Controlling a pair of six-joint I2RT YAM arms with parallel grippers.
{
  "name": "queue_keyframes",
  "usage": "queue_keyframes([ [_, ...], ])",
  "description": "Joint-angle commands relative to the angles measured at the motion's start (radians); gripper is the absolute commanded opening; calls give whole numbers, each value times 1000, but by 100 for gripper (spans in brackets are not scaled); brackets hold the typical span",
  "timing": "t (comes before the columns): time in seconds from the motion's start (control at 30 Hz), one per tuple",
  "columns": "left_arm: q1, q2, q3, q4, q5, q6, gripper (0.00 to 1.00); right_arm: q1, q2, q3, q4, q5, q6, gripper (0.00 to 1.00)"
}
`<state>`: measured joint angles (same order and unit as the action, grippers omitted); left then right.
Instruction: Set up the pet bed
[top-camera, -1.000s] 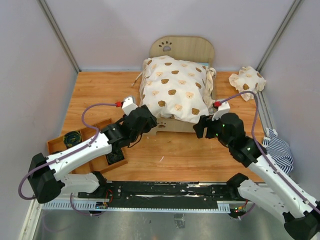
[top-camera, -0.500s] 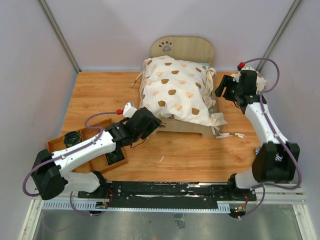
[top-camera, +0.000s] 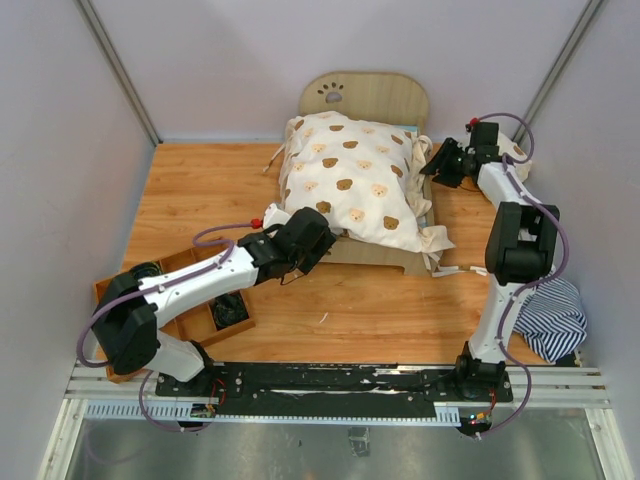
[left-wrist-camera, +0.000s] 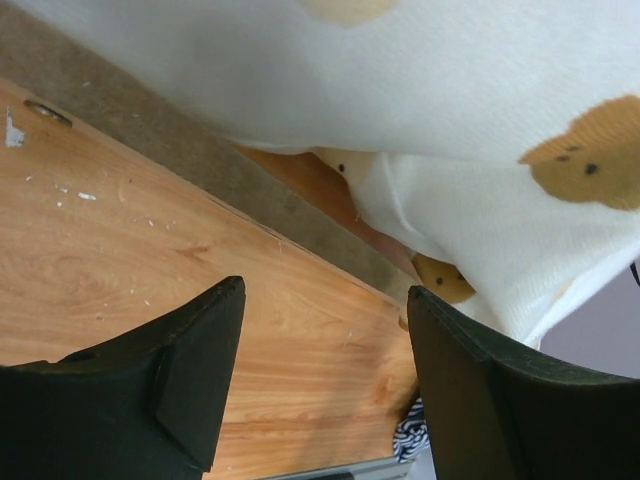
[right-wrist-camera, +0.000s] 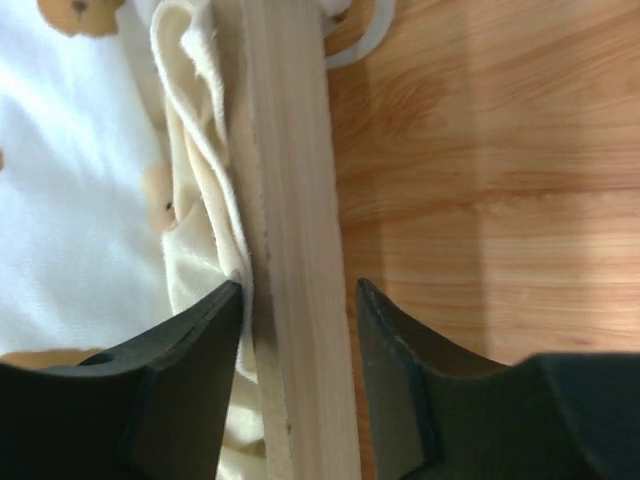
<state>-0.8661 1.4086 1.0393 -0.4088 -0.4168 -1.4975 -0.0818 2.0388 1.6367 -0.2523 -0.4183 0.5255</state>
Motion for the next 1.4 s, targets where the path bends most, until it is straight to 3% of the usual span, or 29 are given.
queue_keyframes([
  [0.0, -1, 57, 55, -124, -7, -144, 68, 6, 18, 53, -112, 39, -49, 43],
  [0.23, -1, 95, 72, -214, -21, -247, 62, 71, 43, 124, -242, 234, -189, 30],
  [0.43, 1, 84, 56, -234, -63, -277, 51, 88, 67, 164, -271, 262, -231, 19],
  [0.53, 1, 60, 33, -235, -81, -287, 46, 104, 83, 200, -302, 268, -266, 1],
  [0.63, 3, 22, 1, -226, -96, -284, 43, 125, 20, 190, -344, 288, -271, 0],
  [0.87, 3, -84, -108, -228, -121, -307, 45, 222, -316, -79, -215, 457, -262, 0],
  [1.1, 6, -151, -175, -244, -144, -304, 49, 244, -454, -264, -129, 481, -241, 0],
  [1.17, 6, -185, -188, -187, -152, -256, 51, 232, -456, -264, -65, 412, -301, 7],
  [1.2, 6, -205, -200, -126, -150, -197, 52, 221, -451, -252, -32, 352, -347, 17],
  [1.27, 4, -241, -209, -52, -141, -99, 56, 187, -427, -205, -4, 308, -351, 47],
  [1.33, 4, -256, -198, -29, -148, -28, 60, 153, -339, -65, -61, 305, -294, 59],
  [1.37, 4, -258, -189, -26, -148, 1, 62, 143, -307, -23, -86, 289, -287, 61],
])
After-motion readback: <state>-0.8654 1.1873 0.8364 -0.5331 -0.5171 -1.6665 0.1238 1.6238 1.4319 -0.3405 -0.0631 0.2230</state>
